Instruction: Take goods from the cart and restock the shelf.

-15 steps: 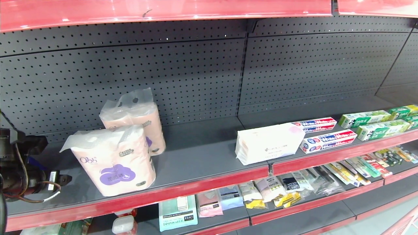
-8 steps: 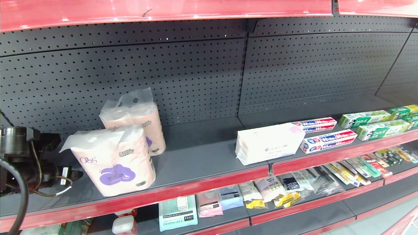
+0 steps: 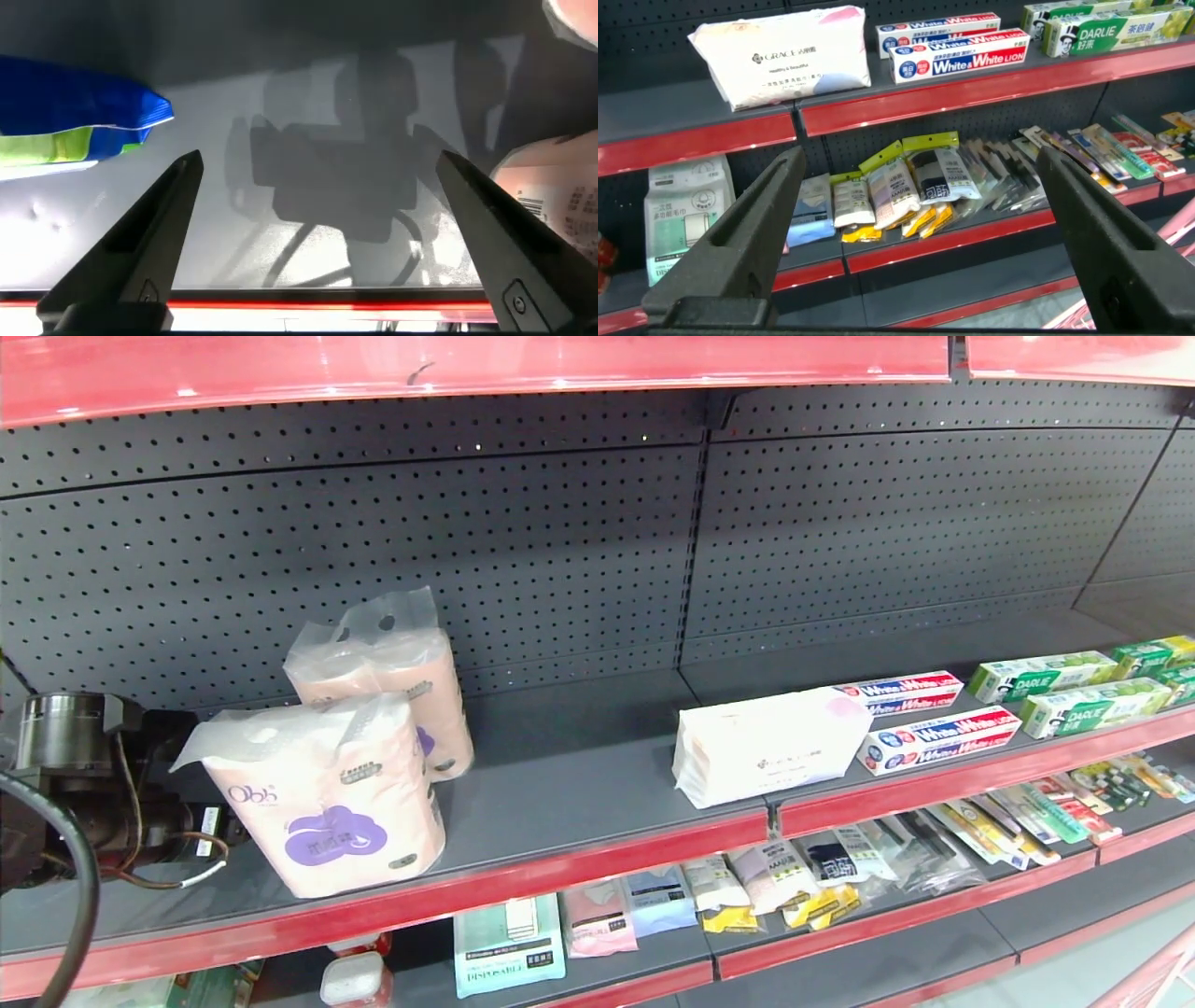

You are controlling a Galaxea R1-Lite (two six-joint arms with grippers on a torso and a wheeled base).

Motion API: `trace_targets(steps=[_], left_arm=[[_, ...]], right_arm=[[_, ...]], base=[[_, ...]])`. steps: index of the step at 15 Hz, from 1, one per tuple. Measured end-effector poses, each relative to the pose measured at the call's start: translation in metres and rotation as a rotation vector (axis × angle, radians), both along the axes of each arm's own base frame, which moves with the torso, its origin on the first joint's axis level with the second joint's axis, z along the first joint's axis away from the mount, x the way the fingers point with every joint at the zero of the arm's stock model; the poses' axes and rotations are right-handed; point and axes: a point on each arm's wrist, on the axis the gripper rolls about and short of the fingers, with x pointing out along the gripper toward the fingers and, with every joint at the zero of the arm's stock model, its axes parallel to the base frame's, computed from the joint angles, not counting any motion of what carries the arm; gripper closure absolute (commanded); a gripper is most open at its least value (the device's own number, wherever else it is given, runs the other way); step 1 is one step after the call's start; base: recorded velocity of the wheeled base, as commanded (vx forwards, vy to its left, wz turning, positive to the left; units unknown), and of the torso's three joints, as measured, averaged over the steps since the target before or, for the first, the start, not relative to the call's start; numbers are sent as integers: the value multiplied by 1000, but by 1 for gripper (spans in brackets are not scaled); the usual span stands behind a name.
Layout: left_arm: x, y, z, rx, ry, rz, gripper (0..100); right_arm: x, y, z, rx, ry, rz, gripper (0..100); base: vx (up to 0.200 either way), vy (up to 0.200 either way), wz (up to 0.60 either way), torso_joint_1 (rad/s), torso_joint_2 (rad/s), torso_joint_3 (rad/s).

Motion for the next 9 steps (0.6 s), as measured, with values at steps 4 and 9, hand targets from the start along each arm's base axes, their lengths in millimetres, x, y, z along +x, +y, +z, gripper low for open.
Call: trace_targets(steps=[4,9], left_arm=[[1,-2,-1,-4,5,-8,0],[5,-9,-2,-5,6,-40,0]], right_arm=[[0,0,0,0,0,0,0],[0,0,0,0,0,0,0]], base=[[0,0,0,0,0,0],[0,0,0,0,0,0]])
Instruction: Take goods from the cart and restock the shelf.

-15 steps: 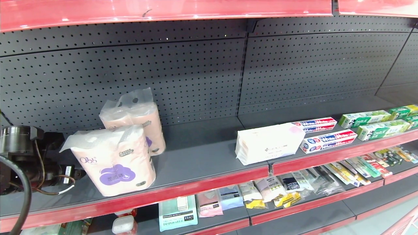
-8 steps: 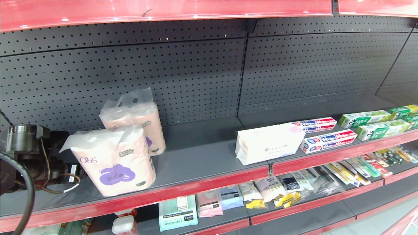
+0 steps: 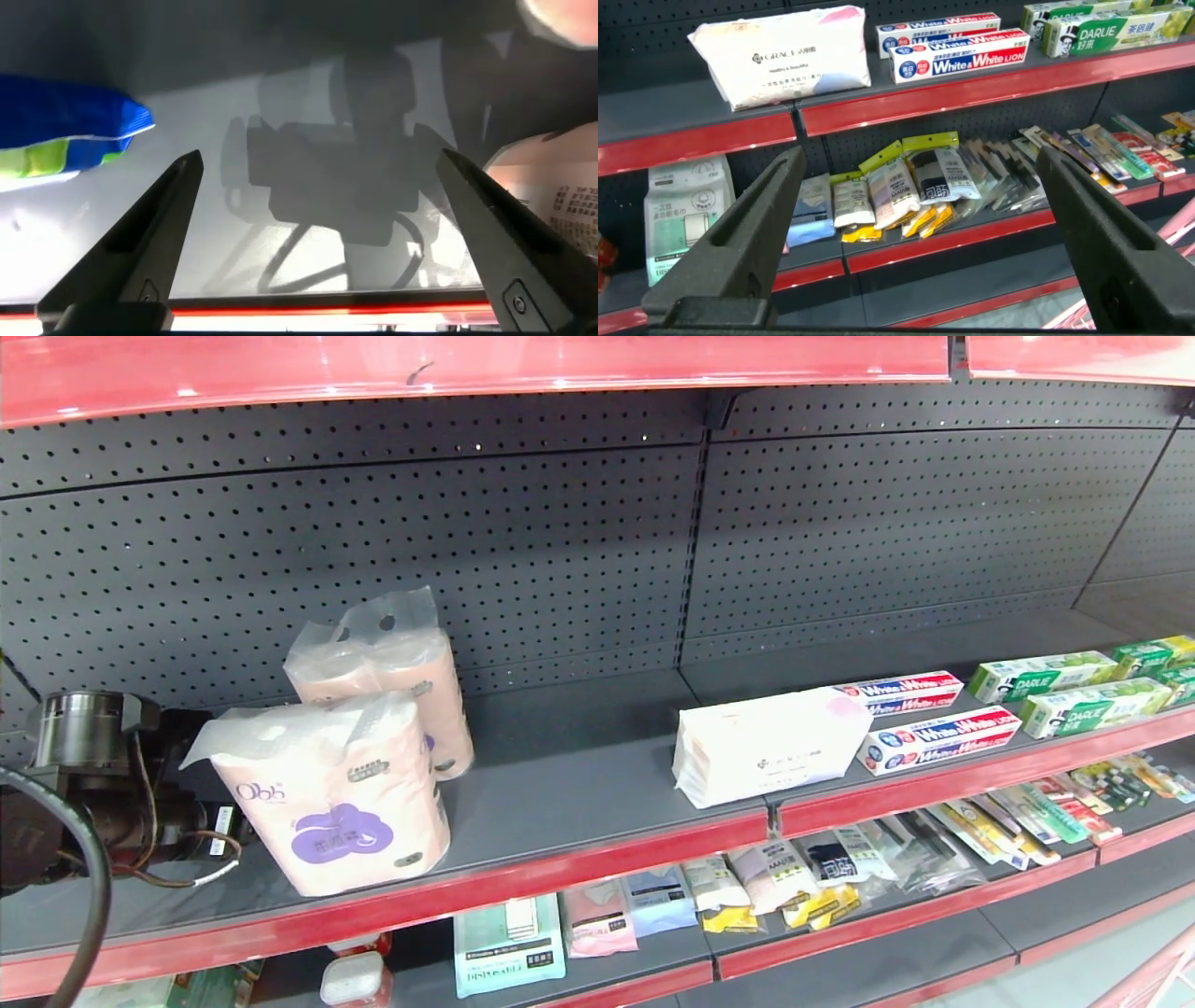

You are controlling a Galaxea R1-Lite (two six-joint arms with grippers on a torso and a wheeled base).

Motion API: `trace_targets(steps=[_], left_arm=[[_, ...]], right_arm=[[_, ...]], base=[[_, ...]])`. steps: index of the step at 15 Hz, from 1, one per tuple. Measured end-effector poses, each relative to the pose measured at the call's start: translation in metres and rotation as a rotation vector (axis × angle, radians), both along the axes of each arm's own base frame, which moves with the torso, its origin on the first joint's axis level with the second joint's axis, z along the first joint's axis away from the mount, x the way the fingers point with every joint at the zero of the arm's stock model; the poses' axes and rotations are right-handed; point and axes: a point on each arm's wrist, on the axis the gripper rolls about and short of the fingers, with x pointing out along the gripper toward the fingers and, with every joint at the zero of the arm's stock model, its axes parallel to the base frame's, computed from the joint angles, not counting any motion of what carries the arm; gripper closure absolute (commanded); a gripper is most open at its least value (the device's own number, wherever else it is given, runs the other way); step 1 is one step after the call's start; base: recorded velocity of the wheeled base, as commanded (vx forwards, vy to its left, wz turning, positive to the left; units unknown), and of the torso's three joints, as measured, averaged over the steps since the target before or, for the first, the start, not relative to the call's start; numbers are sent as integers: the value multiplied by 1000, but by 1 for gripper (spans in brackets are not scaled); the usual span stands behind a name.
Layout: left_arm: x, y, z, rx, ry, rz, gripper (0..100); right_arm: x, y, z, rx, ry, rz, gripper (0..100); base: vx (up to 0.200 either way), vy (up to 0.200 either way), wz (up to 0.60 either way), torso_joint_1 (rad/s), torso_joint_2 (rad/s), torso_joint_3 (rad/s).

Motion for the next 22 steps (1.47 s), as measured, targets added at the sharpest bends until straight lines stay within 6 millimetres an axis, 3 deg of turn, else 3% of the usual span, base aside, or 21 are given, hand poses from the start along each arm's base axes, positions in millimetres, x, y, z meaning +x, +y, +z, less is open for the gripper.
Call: trace_targets(steps=[22], left_arm=[[8,-15,-1,1,0,-60,0]], right_arm=[[0,0,0,0,0,0,0]], base=[[0,0,0,0,0,0]])
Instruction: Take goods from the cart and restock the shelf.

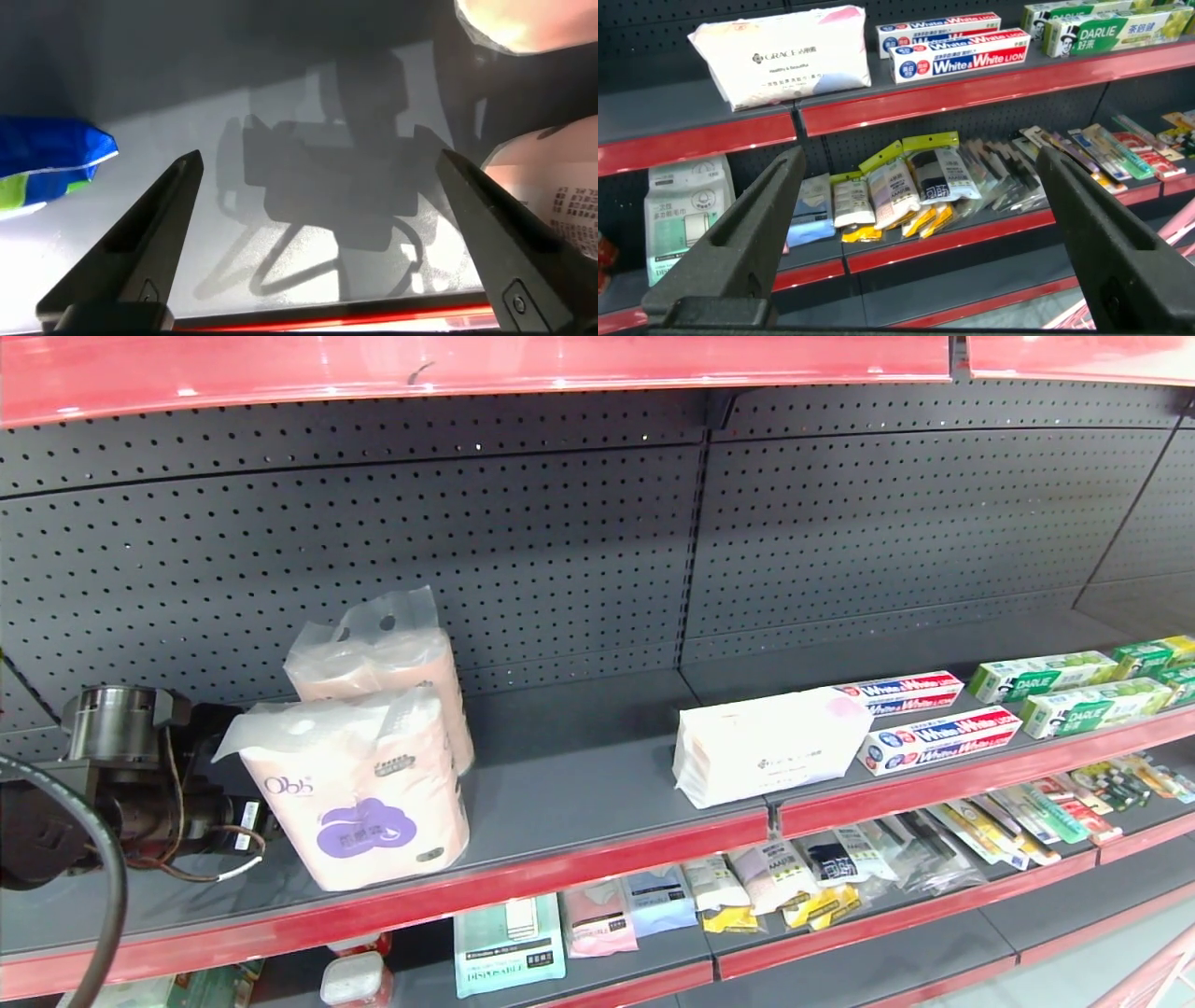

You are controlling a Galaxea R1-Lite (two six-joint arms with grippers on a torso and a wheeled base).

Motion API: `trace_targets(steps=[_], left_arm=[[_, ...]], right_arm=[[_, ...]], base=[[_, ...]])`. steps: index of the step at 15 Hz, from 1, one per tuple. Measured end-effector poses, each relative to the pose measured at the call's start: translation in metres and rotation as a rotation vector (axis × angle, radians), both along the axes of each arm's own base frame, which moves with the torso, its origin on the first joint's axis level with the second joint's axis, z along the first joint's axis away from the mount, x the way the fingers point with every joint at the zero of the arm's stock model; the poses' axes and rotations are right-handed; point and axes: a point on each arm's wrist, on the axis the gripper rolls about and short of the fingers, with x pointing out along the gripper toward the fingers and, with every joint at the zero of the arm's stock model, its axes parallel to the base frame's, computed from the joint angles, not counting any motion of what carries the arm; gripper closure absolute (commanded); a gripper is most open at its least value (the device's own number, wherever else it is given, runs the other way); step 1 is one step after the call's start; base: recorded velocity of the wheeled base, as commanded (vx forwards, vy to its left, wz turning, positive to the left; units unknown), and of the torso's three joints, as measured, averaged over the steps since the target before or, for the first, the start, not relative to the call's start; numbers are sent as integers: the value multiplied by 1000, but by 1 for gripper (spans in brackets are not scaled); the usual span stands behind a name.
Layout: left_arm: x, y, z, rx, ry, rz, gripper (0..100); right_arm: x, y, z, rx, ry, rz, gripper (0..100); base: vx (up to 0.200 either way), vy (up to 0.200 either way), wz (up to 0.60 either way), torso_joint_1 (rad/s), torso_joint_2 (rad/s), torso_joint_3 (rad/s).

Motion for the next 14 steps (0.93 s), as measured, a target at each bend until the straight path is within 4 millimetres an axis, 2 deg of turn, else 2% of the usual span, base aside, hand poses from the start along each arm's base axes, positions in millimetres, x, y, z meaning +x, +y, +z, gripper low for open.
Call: trace_targets(steps=[14], left_arm=[[-5,2,2,-13,-1,24,0]], right_arm=[[0,0,0,0,0,0,0]], base=[[0,0,0,0,0,0]])
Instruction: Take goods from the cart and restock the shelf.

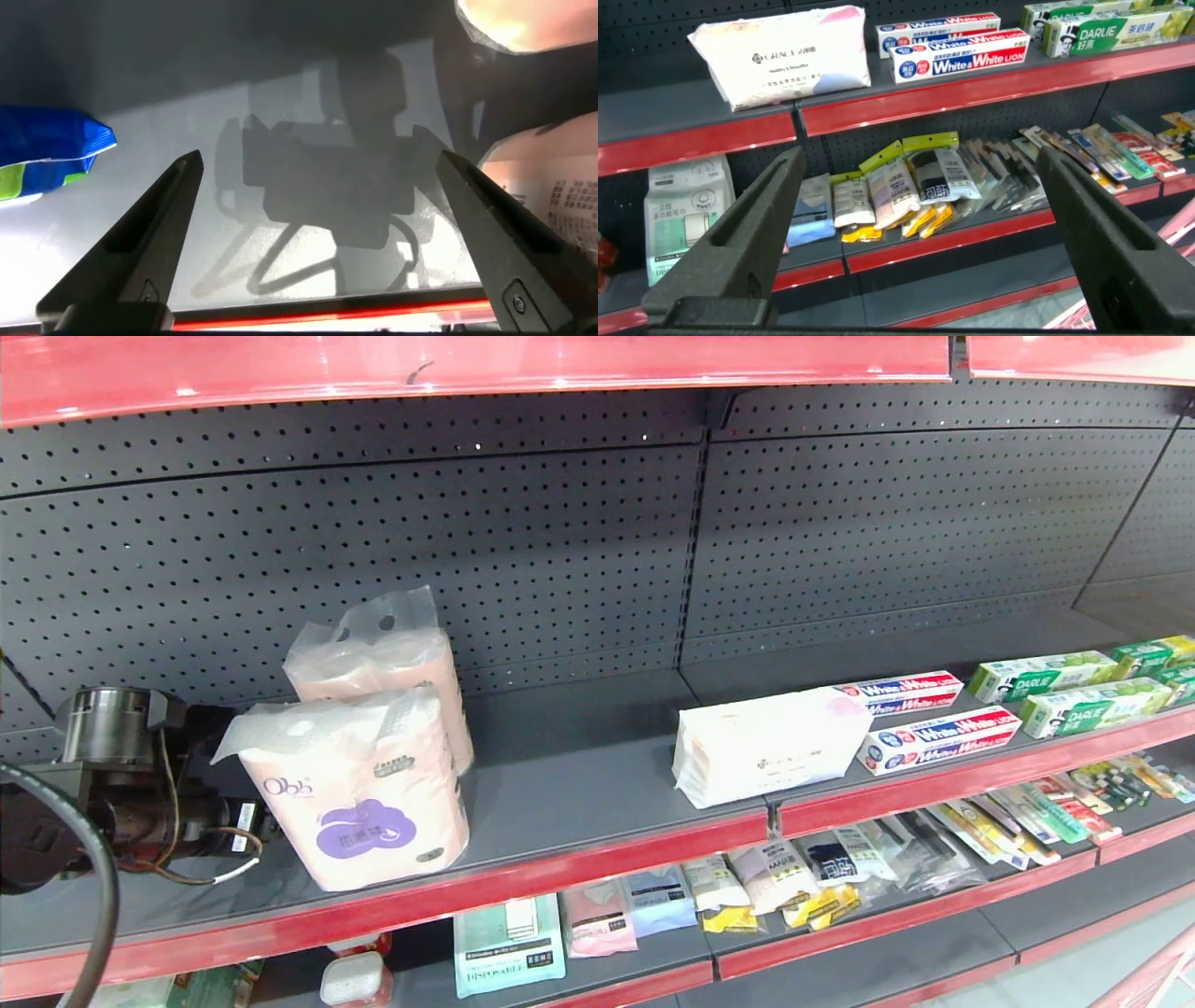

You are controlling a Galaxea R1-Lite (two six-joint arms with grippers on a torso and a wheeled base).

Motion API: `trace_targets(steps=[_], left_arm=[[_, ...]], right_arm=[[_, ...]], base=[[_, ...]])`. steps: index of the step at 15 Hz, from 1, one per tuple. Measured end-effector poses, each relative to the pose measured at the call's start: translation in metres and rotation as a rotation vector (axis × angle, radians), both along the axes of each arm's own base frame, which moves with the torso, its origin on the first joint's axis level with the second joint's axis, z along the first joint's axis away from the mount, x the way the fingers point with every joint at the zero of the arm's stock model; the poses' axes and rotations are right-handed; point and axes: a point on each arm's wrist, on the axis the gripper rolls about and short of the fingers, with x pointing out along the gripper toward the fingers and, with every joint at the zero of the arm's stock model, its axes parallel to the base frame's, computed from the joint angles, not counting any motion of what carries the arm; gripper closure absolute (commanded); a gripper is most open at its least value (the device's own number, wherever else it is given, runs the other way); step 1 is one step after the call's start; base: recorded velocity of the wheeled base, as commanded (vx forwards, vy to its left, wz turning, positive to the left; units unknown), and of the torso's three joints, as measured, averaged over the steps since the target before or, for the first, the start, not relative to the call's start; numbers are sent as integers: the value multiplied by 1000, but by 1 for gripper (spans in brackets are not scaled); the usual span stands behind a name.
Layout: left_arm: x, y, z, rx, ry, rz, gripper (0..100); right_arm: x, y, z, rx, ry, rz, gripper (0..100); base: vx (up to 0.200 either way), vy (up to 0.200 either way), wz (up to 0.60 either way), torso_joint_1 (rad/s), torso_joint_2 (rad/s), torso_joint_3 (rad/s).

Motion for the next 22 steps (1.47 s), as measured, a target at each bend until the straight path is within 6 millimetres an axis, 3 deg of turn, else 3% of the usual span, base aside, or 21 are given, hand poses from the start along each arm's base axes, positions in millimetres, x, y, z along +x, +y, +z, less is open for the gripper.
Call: trace_targets(steps=[4,7,10,13,15,17,20,22], left_arm=[[-21,11,7,13,10,38,0],[-53,13,38,23,-98,54,0],[-108,-5,75,28,-299,-27,0],[-187,-27,88,-14,-507,-134,0],[-236,-39,77,-70,-592,-170,0],[-271,-46,55,-104,-639,-195,0],[-287,-47,10,-104,-639,-159,0],[-286,-45,-2,-112,-688,-67,0]], right_arm=[[0,0,0,0,0,0,0],[0,0,0,0,0,1,0],[0,0,0,0,0,0,0],[0,0,0,0,0,0,0],[0,0,0,0,0,1,0],[0,0,0,-1,0,0,0],[0,0,0,-2,0,0,0],[0,0,0,-2,0,0,0]], base=[[0,0,0,0,0,0],[0,0,0,0,0,0],[0,0,0,0,0,0],[0,0,0,0,0,0],[0,0,0,0,0,0],[0,0,0,0,0,0],[0,0,0,0,0,0],[0,0,0,0,0,0]])
